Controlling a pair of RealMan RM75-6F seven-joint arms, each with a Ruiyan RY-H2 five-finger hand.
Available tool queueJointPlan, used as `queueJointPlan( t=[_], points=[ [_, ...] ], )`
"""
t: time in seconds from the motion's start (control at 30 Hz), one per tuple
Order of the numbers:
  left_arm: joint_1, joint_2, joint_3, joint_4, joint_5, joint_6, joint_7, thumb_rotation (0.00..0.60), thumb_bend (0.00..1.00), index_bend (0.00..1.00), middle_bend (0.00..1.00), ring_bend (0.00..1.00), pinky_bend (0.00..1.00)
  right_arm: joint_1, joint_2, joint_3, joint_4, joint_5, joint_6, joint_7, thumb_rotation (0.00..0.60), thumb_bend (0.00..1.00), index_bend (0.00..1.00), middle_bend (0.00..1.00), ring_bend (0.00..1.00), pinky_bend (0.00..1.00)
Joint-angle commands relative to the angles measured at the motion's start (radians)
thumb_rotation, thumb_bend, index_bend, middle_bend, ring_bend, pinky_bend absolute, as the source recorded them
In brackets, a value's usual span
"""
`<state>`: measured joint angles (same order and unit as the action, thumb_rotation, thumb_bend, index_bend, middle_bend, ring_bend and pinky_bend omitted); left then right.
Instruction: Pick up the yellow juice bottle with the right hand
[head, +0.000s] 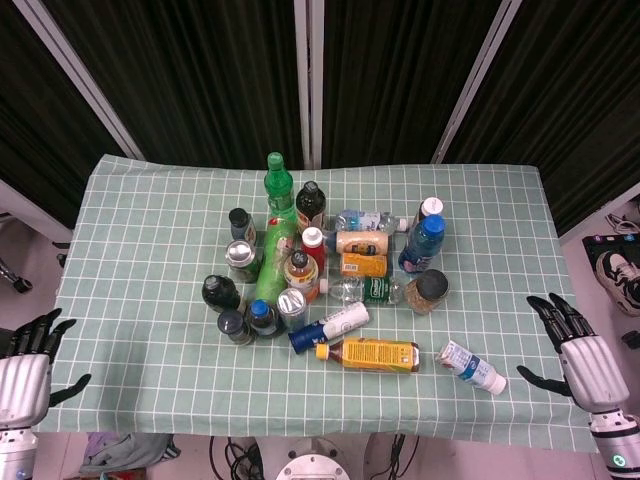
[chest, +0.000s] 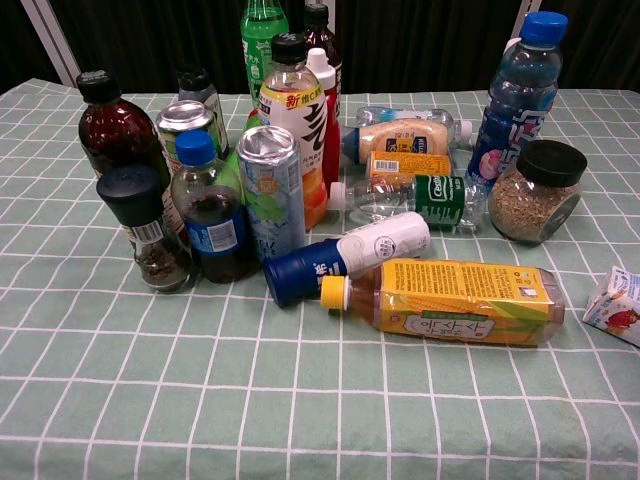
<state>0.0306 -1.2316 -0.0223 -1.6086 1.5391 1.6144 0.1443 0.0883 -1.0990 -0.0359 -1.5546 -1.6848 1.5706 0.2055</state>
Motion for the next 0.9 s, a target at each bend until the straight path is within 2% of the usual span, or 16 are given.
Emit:
queueJointPlan(
  t=[0.03, 0.3, 0.37, 0.47, 0.67, 0.9],
  points=[
    [-0.002, -0.001, -0.001, 0.000, -0.003, -0.004, 0.001, 0.600, 0.00, 0.22, 0.11, 0.11, 0.16, 0.002, 0.001, 0.001, -0.004, -0.001, -0.003, -0.001, 0.600, 0.04, 0.00, 0.10, 0.00, 0.15],
    [-0.004, -0.007, 0.005, 0.004, 0.011, -0.004, -0.002, 0.600, 0.00, 0.22, 0.11, 0.11, 0.16, 0.027, 0.004, -0.018, -0.038, -0.062, -0.035, -0.006, 0.600, 0.04, 0.00, 0.12, 0.00, 0.15],
    [-0.003, -0.009, 0.006, 0.006, 0.015, -0.001, -0.005, 0.600, 0.00, 0.22, 0.11, 0.11, 0.16, 0.054, -0.002, -0.021, -0.064, -0.087, -0.070, -0.018, 0.600, 0.04, 0.00, 0.13, 0.00, 0.15],
    [-0.002, -0.015, 0.008, 0.010, 0.023, 0.005, -0.011, 0.600, 0.00, 0.22, 0.11, 0.11, 0.16, 0.124, -0.036, -0.010, -0.135, -0.102, -0.182, -0.080, 0.600, 0.04, 0.00, 0.14, 0.01, 0.16],
    [0.011, -0.029, 0.021, 0.030, 0.025, 0.011, -0.034, 0.600, 0.00, 0.22, 0.11, 0.11, 0.16, 0.249, -0.146, 0.032, -0.207, -0.019, -0.421, -0.202, 0.600, 0.03, 0.00, 0.15, 0.01, 0.19],
    [0.018, -0.048, 0.023, 0.077, 0.008, 0.004, -0.076, 0.600, 0.00, 0.22, 0.11, 0.11, 0.16, 0.331, -0.306, 0.065, -0.150, 0.110, -0.576, -0.285, 0.600, 0.03, 0.00, 0.15, 0.01, 0.19]
  ],
)
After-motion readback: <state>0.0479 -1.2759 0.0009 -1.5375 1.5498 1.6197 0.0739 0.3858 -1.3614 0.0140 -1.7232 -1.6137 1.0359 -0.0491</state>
